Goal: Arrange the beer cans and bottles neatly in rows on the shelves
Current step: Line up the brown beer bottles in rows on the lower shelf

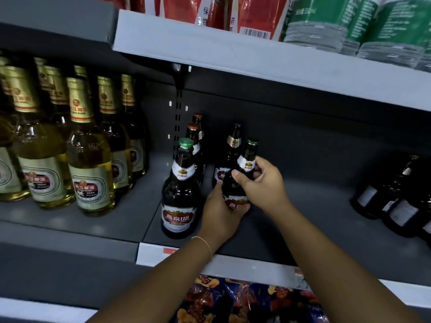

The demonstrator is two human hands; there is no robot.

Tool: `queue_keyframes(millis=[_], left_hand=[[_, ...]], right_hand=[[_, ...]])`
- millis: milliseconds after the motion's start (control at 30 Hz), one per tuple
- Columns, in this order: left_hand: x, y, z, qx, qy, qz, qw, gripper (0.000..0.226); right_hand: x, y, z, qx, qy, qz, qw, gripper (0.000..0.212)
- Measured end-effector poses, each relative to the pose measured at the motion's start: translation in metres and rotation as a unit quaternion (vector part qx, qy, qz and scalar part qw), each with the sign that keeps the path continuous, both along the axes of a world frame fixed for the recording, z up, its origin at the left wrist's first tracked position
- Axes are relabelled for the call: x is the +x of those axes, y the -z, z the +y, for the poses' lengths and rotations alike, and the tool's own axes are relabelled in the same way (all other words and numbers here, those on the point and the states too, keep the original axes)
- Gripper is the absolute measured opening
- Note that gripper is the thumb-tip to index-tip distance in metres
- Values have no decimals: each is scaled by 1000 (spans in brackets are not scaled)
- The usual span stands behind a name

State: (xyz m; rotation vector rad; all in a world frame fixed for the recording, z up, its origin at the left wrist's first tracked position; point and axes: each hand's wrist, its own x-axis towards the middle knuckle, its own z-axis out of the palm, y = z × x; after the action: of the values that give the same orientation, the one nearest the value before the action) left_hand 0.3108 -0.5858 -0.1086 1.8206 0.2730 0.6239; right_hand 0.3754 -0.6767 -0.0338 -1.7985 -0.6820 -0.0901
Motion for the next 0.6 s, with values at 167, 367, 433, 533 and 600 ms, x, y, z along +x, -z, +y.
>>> queue_keyframes(millis=[167,367,433,533,600], left_hand=[[-12,9,0,48,-31,28,998,48],[-21,17,2,82,-28,76,993,49],[-20,17,5,86,-24,82,993,48],[-20,17,10,87,-15,81,993,49],[-19,17,11,80,-10,83,993,51]], right_hand=[[4,3,10,-2,14,-20,1000,17],[5,4,22,-16,30,-39,999,16],[5,4,25,-18,34,-38,999,16],[5,5,28,-19,35,-43,998,17],[5,5,29,-20,38,-46,998,18]])
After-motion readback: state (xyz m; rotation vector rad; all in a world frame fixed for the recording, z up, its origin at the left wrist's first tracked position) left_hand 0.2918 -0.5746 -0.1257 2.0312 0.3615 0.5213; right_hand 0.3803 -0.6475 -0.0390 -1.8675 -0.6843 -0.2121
